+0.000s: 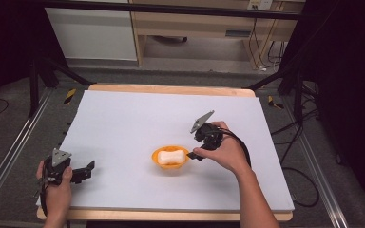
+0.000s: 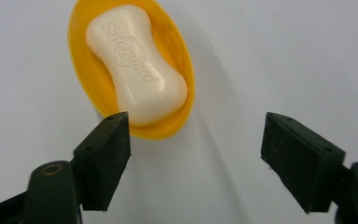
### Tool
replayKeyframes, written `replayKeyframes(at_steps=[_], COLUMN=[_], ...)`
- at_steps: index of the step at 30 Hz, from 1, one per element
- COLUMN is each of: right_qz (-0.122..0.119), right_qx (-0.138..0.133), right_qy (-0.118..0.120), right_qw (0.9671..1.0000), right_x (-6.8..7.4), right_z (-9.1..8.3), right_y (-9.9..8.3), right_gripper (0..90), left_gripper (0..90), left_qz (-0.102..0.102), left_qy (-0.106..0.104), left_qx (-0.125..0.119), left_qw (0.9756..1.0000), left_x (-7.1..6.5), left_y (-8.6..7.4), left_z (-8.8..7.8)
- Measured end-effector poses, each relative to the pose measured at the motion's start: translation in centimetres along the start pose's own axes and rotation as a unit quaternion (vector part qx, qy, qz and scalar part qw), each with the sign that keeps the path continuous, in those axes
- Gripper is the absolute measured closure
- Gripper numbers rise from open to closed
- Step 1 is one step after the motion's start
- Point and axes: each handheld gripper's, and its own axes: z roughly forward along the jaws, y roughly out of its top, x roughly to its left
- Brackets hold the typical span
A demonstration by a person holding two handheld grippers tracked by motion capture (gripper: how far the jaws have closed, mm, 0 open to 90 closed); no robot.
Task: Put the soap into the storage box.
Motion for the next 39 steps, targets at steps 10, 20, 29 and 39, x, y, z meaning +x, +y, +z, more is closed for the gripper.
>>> replayKeyframes(at_steps=[10, 20, 29, 39], right_qz=[0.039, 0.084, 0.11, 0.125], right_qx=[-0.014, -0.035, -0.065, -0.072], right_qy=[-0.019, -0.033, -0.054, -0.065], right_qw=[0.9989, 0.9953, 0.9903, 0.9874], right_x=[-0.7, -1.4, -1.8, -1.8], right_z=[-0.6, -1.5, -2.6, -3.2], right_y=[-2.5, -5.3, -7.7, -9.6], right_gripper=[11.3, 3.6, 1.7, 1.1], left_gripper=[0.0, 0.0, 0.0, 0.0], left_qz=[0.001, 0.001, 0.002, 0.002], left_qy=[0.001, 0.002, 0.0, 0.0], left_qx=[0.0, -0.001, -0.002, -0.002], left_qw=[1.0, 1.0, 1.0, 1.0], left_x=[0.0, -0.1, -0.1, -0.1], left_y=[0.0, 0.0, 0.0, 0.0], left_z=[0.0, 0.0, -0.1, -0.1])
